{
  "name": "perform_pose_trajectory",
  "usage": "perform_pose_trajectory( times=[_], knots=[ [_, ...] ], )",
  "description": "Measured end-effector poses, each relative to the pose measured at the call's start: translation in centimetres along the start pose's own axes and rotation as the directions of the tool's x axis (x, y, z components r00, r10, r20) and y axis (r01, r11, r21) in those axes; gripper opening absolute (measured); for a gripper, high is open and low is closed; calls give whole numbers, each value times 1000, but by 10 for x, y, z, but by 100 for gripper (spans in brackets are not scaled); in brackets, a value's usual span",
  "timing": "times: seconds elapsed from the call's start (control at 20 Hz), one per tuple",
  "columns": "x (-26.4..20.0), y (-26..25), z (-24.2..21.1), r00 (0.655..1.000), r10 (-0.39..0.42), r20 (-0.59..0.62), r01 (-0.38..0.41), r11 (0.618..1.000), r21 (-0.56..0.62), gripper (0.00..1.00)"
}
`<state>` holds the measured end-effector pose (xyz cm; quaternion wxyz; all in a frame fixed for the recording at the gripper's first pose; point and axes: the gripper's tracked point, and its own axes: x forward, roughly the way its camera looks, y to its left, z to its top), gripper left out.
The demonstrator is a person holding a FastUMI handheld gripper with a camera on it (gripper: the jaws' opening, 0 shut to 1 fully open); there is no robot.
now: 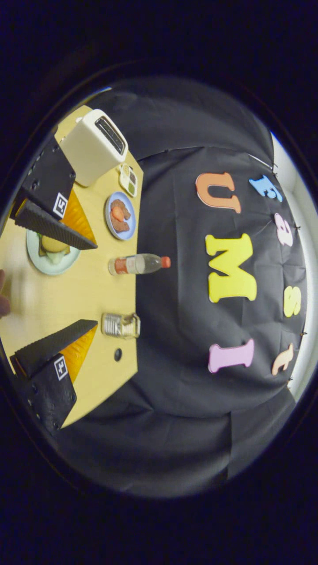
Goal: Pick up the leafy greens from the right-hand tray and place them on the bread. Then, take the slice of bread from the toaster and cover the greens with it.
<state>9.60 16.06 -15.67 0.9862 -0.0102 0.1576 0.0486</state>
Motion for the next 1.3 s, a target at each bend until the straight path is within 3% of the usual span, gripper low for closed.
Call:
perform_pose_trajectory(
  times=[0.2,0.35,0.75,0.95,1.3],
  knots=[
    [-71,-58,74,982,-91,164,102,993,-59,96],
    [-116,-76,97,979,-104,177,103,995,16,96],
    [-157,-134,120,971,-154,182,142,987,78,96],
    [-178,-130,144,956,-171,239,156,985,77,96],
    [-182,-81,125,967,-168,194,152,984,96,96]
  ],
)
